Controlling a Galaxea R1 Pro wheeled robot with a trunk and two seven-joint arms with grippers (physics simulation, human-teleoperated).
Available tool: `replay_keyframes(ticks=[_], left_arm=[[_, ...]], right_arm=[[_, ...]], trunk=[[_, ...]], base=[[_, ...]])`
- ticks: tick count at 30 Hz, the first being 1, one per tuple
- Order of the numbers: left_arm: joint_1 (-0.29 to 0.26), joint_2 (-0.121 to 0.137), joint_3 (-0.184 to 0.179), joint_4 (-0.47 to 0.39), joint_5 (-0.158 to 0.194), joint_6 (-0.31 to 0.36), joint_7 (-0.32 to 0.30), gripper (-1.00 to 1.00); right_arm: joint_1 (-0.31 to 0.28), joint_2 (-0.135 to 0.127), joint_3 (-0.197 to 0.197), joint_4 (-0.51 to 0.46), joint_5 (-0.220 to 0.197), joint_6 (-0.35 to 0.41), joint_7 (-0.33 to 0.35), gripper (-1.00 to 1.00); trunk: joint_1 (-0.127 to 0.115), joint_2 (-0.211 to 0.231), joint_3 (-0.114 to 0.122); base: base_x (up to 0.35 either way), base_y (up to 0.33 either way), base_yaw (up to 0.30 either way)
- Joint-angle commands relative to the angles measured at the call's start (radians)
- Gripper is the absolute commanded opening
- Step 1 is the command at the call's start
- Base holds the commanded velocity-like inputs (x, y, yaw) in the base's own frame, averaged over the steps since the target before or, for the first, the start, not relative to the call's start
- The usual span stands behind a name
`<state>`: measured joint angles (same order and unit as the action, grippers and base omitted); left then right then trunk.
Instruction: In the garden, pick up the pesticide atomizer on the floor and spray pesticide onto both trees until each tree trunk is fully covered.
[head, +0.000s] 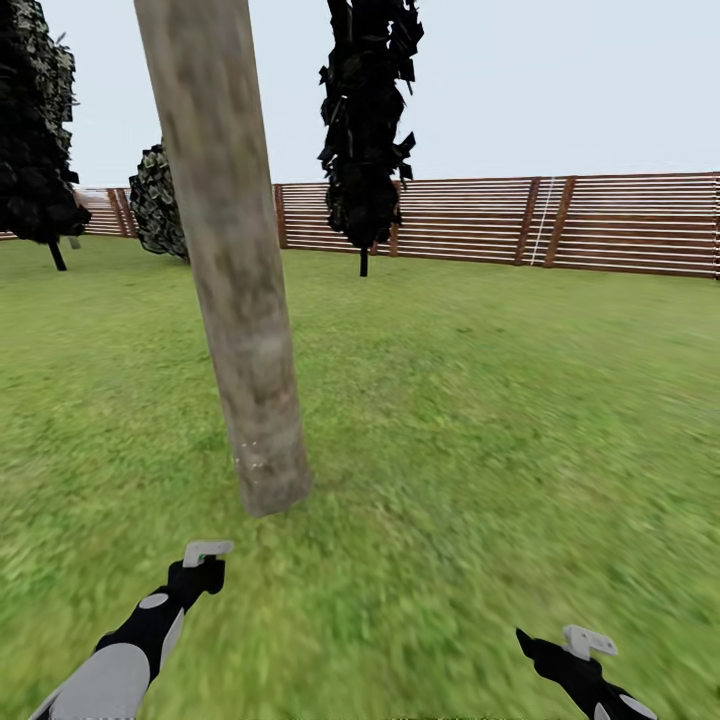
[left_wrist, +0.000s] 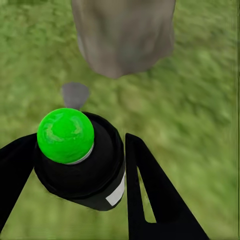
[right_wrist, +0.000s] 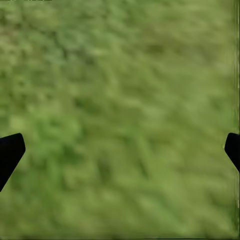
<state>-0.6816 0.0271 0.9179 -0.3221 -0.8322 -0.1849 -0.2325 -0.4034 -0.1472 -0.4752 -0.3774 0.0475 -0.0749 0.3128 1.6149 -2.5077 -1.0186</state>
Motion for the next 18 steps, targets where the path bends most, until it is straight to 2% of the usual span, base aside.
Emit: replay_keyframes(ticks=[1,4,6,7,8,11,16,18], left_arm=[[-0.002,0.0,0.0,-0.001,0.0,0.001,0.0,-1.0],[-0.018,-0.003,-0.002,-0.003,-0.001,0.016,0.0,-1.0],[-0.055,-0.004,-0.002,-0.002,-0.002,0.08,-0.004,-1.0],[-0.086,-0.003,-0.003,-0.002,-0.002,0.145,-0.01,-1.0],[-0.1,-0.002,-0.003,-0.003,-0.002,0.174,-0.016,-1.0],[-0.146,0.0,-0.005,-0.003,-0.004,0.202,-0.026,-1.0],[-0.241,0.0,-0.005,-0.003,-0.04,0.324,-0.04,-1.0],[-0.278,0.0,-0.005,-0.003,-0.047,0.343,-0.062,-1.0]], right_arm=[[0.0,0.0,0.0,0.0,0.0,0.0,0.0,1.0],[0.0,0.0,0.0,0.0,0.0,0.0,0.0,1.0],[0.0,0.0,0.0,0.0,0.0,0.0,0.0,1.0],[0.0,0.0,0.0,0.0,0.0,0.0,0.0,1.0],[0.0,0.0,0.0,0.0,0.0,0.0,0.0,1.0],[0.0,0.0,0.0,0.0,0.0,0.0,0.0,1.0],[0.0,0.0,0.0,0.0,-0.001,0.0,0.0,1.0],[0.0,0.0,0.0,0.0,0.0,0.0,0.0,1.0]], trunk=[[0.0,0.0,0.0],[0.0,0.0,-0.001],[0.0,0.0,-0.001],[0.0,0.0,-0.001],[0.0,0.0,-0.001],[0.0,0.0,-0.001],[0.0,0.0,-0.001],[0.0,0.0,-0.001]], base=[[-0.007,0.001,-0.224],[-0.002,0.0,-0.106],[0.0,0.0,-0.018],[0.0,0.0,-0.006],[0.0,0.0,-0.003],[0.0,0.0,-0.001],[0.0,0.0,0.0],[0.0,0.0,0.0]])
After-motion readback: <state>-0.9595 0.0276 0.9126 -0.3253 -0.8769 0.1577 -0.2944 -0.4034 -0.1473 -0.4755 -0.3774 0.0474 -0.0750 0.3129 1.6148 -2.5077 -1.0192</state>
